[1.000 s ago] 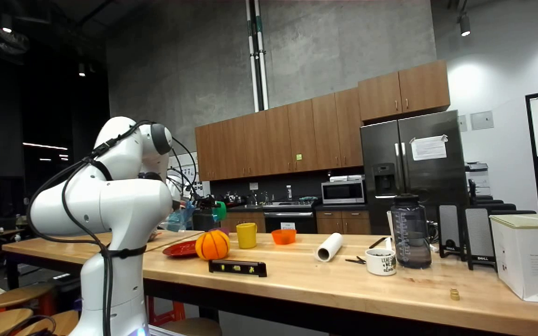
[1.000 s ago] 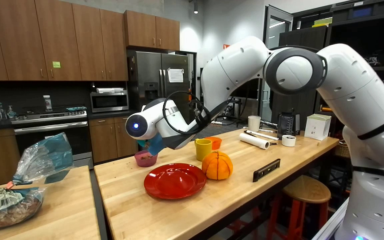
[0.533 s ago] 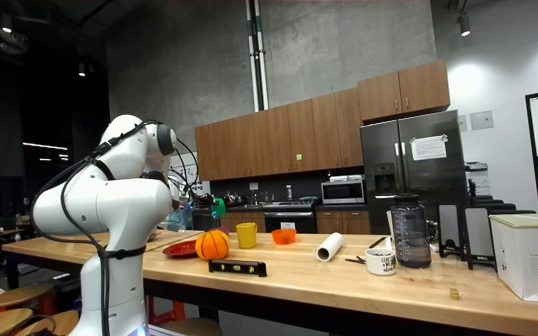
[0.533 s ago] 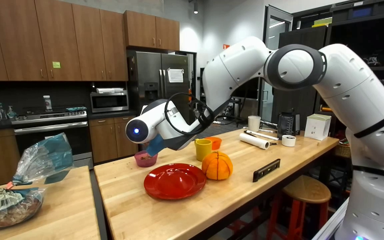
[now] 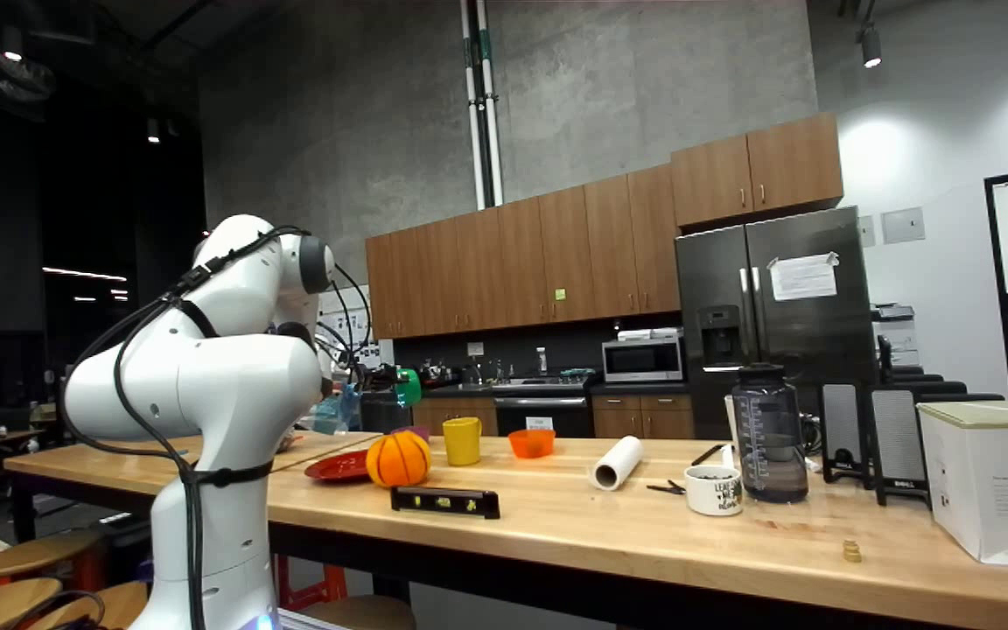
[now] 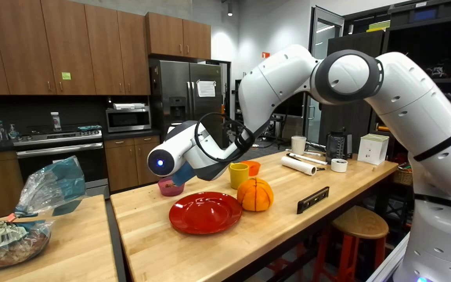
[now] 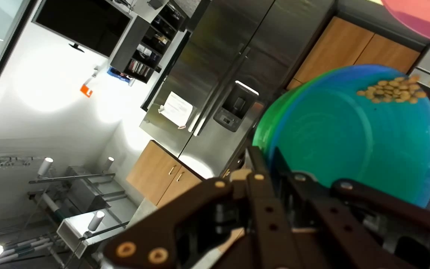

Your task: Pour the contents of the blue bowl into the pink bowl

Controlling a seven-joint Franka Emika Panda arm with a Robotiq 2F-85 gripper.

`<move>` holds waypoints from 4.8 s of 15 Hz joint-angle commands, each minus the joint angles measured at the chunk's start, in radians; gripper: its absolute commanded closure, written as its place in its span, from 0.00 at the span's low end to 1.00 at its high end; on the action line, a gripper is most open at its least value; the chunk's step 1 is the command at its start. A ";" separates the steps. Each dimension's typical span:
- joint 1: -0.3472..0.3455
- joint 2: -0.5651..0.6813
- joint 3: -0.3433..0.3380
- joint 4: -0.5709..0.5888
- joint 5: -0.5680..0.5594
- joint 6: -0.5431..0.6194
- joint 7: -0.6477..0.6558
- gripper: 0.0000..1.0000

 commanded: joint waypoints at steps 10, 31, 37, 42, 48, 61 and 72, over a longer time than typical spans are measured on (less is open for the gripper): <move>-0.048 -0.028 0.093 -0.061 -0.092 -0.124 0.099 0.98; -0.349 -0.181 0.198 -0.028 0.584 0.377 -0.515 0.98; -0.378 -0.152 0.152 0.041 1.044 0.368 -0.875 0.98; -0.345 -0.103 0.047 0.150 1.275 0.271 -1.043 0.98; -0.358 -0.032 0.000 0.234 1.430 0.151 -1.205 0.98; -0.364 0.100 -0.047 0.336 1.540 0.065 -1.233 0.98; -0.368 0.112 -0.056 0.356 1.568 0.043 -1.230 0.31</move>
